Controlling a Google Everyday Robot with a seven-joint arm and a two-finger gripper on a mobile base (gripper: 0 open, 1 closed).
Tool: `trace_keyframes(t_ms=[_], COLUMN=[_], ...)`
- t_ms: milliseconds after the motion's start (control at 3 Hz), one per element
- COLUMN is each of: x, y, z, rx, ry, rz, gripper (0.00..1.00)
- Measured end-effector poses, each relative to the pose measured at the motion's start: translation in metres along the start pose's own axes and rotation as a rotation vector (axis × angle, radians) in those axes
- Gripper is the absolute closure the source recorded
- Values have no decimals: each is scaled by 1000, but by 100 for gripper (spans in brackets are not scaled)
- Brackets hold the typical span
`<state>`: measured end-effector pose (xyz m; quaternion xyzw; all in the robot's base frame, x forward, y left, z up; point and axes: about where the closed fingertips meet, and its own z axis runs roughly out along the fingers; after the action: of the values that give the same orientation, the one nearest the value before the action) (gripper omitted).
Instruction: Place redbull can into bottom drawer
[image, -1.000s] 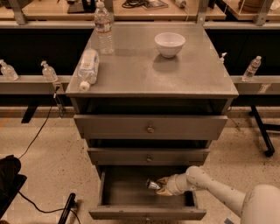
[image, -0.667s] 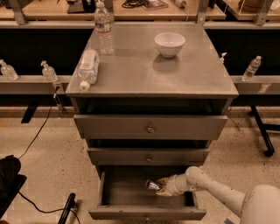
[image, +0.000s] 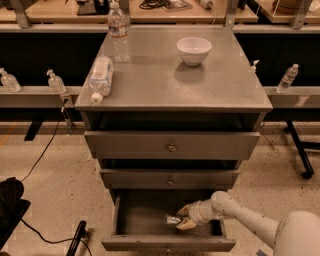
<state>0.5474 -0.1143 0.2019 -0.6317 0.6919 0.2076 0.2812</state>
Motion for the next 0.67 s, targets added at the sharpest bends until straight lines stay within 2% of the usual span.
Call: trace_keyframes(t_ms=[333, 667], x=[-1, -1], y=[2, 2], z=[2, 2], rx=[-3, -4], ry=[-2, -2], rz=[0, 0], gripper=[0, 0])
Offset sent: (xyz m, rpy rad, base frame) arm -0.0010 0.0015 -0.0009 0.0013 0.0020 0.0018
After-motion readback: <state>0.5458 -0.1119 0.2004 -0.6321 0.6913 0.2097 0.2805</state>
